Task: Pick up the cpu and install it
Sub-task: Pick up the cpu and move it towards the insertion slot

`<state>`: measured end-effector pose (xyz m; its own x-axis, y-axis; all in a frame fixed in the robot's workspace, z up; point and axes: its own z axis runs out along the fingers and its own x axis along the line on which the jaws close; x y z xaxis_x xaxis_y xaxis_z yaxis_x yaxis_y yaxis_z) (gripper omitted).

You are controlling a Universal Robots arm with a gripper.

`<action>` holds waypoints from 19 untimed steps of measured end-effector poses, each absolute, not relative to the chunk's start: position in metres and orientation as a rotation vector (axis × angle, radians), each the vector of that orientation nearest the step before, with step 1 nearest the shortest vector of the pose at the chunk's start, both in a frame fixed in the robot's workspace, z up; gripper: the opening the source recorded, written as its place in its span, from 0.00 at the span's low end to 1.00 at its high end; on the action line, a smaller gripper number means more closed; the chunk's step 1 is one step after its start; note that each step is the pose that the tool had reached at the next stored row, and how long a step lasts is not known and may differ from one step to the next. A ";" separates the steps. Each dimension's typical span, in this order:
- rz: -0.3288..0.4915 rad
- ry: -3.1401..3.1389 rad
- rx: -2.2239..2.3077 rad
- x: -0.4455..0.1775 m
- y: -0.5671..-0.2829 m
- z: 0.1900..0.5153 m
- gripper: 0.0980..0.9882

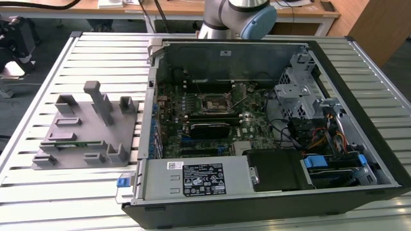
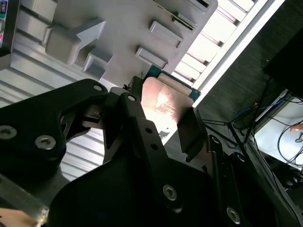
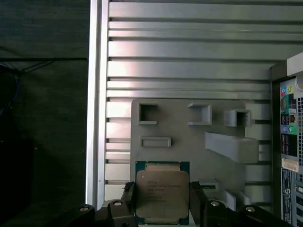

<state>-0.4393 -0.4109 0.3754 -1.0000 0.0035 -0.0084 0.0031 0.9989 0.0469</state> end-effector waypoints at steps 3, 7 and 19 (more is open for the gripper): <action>0.073 3.132 0.005 -0.439 -0.411 0.383 0.50; 0.073 3.132 0.005 -0.439 -0.411 0.393 0.50; 0.073 3.132 0.005 -0.439 -0.410 0.421 0.50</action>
<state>-0.4393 -0.4101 0.4210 -1.0000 0.0036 -0.0085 0.0032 0.9989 0.0469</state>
